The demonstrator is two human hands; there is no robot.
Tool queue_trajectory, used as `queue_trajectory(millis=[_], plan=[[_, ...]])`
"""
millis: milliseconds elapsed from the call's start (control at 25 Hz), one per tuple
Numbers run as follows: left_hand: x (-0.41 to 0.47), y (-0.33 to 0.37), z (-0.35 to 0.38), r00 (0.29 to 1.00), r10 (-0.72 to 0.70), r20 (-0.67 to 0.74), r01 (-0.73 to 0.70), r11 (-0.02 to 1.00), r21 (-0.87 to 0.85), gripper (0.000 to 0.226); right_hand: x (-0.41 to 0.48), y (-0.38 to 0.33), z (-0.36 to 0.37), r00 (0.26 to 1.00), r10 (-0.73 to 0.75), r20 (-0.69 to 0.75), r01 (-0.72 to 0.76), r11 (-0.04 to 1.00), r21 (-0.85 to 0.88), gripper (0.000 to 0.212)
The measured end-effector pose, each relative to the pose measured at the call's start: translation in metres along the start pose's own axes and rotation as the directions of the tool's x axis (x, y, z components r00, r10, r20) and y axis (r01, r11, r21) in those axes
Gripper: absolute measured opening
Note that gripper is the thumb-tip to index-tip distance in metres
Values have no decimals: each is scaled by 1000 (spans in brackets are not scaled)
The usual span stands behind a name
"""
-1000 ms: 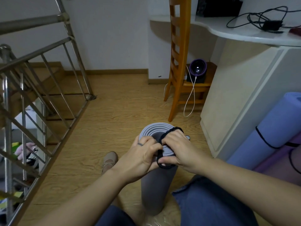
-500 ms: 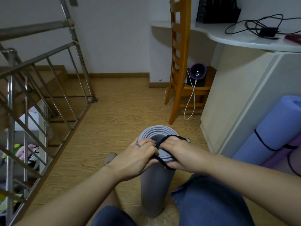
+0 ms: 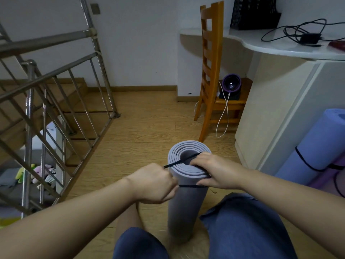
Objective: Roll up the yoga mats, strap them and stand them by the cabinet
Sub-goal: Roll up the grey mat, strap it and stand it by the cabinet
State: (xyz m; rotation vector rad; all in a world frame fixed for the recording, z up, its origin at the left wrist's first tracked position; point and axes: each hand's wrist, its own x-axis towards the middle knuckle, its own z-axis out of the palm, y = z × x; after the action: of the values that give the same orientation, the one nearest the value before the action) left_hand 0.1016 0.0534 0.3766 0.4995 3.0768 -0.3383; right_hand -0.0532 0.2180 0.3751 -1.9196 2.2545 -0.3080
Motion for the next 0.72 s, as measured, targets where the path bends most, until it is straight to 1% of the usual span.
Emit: queue_trajectory(millis=[40, 80, 120, 160, 200, 240, 280, 320, 400, 440, 480, 600, 640, 720], plan=[[-1, -2, 1, 987, -144, 63, 145, 989, -13, 50, -1, 0, 1, 1000, -6, -1, 6, 1000, -22, 56], [0, -5, -1, 946, -295, 134, 305, 950, -60, 45, -1, -2, 2, 1000, -15, 0, 15, 999, -42, 56], [1, -11, -3, 883, -420, 211, 453, 880, -143, 40, 0, -5, 3, 1000, -30, 2, 30, 998, -58, 56], [4, -20, -5, 825, -495, 272, 558, 787, -263, 37, 2, -9, 5, 999, -51, 4, 51, 996, -73, 57], [8, -30, -6, 780, -530, 332, 625, 666, -406, 39, 4, -12, 6, 997, -79, 11, 79, 993, -89, 57], [11, -40, -5, 754, -544, 368, 651, 541, -532, 43, 4, -15, 7, 994, -108, 21, 110, 988, -107, 56], [15, -47, -5, 750, -550, 367, 639, 460, -616, 44, 4, -16, 7, 991, -132, 25, 134, 983, -123, 56], [19, -50, -4, 765, -546, 342, 606, 430, -669, 43, 3, -16, 7, 989, -147, 28, 150, 980, -134, 56], [30, -47, -3, 829, -478, 291, 509, 429, -746, 33, 2, -14, 5, 986, -161, 47, 167, 974, -155, 56], [37, -46, -2, 851, -438, 288, 483, 439, -757, 33, 2, -13, 3, 984, -168, 64, 176, 970, -166, 55], [44, -47, -1, 860, -409, 304, 481, 454, -750, 40, 4, -11, 1, 981, -179, 73, 189, 968, -168, 54], [57, -56, 0, 831, -372, 414, 553, 473, -686, 77, 7, -5, -2, 972, -220, 79, 229, 964, -137, 49], [60, -58, -1, 822, -345, 452, 569, 477, -670, 83, 8, -2, -1, 970, -234, 63, 240, 961, -136, 48], [64, -62, -1, 811, -298, 504, 585, 464, -665, 84, 10, 5, 1, 972, -235, 25, 236, 961, -141, 51]])
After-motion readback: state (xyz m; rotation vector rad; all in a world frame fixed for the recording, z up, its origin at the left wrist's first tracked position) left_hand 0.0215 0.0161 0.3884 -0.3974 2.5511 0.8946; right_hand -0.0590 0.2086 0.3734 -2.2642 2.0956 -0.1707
